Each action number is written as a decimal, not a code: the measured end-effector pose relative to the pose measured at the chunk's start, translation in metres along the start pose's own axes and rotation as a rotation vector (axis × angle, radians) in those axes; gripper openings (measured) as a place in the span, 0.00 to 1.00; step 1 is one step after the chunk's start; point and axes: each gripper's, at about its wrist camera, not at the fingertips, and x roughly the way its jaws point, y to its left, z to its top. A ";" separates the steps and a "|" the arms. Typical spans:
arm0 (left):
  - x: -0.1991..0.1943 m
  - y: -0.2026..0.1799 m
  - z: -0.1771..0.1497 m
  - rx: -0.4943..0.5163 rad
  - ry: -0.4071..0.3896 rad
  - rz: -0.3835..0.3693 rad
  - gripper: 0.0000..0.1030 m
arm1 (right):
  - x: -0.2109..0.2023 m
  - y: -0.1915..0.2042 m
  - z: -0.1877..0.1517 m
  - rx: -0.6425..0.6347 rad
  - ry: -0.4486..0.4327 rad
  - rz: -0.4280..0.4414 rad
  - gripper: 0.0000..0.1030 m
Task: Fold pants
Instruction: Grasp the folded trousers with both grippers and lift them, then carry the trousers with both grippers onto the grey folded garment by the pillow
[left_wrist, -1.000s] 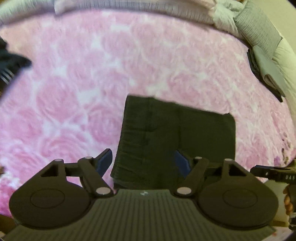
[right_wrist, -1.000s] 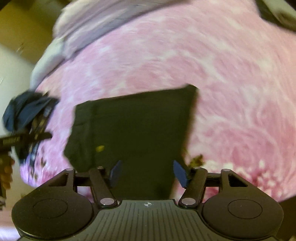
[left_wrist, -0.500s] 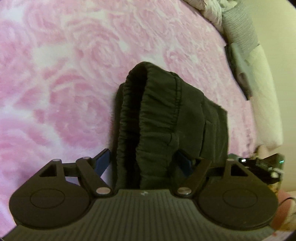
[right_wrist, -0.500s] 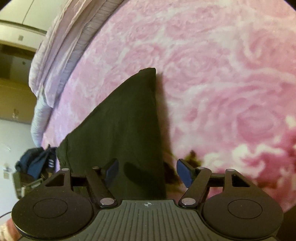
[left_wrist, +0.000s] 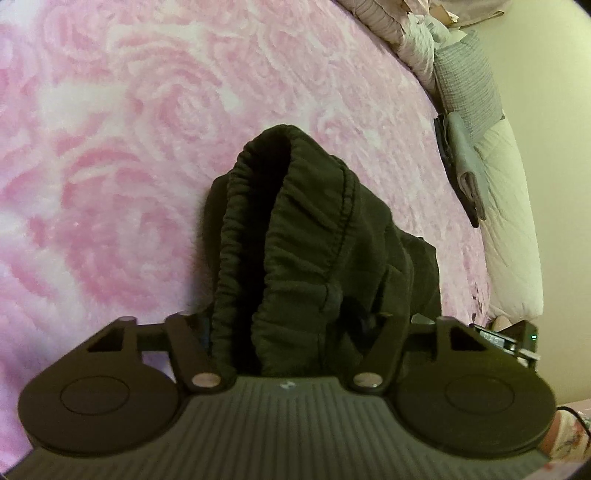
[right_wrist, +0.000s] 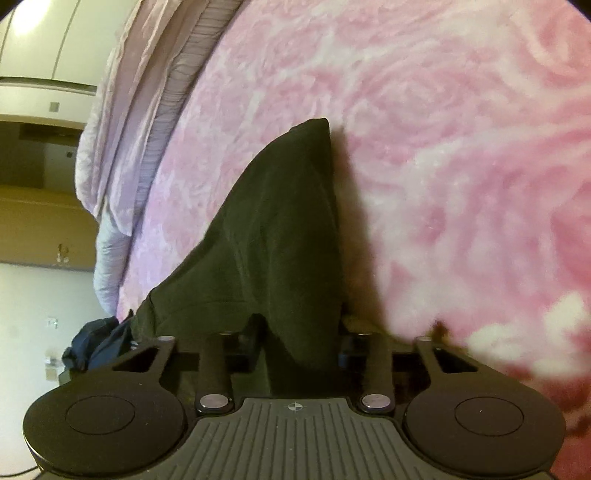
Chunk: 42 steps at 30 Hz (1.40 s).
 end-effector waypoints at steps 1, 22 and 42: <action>-0.003 -0.006 0.000 0.008 -0.001 0.017 0.53 | -0.004 0.008 0.000 -0.018 -0.001 -0.018 0.21; 0.089 -0.301 0.108 0.148 -0.011 -0.099 0.46 | -0.224 0.008 0.154 -0.003 -0.236 -0.139 0.19; 0.369 -0.590 0.263 0.157 -0.112 -0.117 0.46 | -0.343 -0.102 0.555 -0.128 -0.291 -0.116 0.19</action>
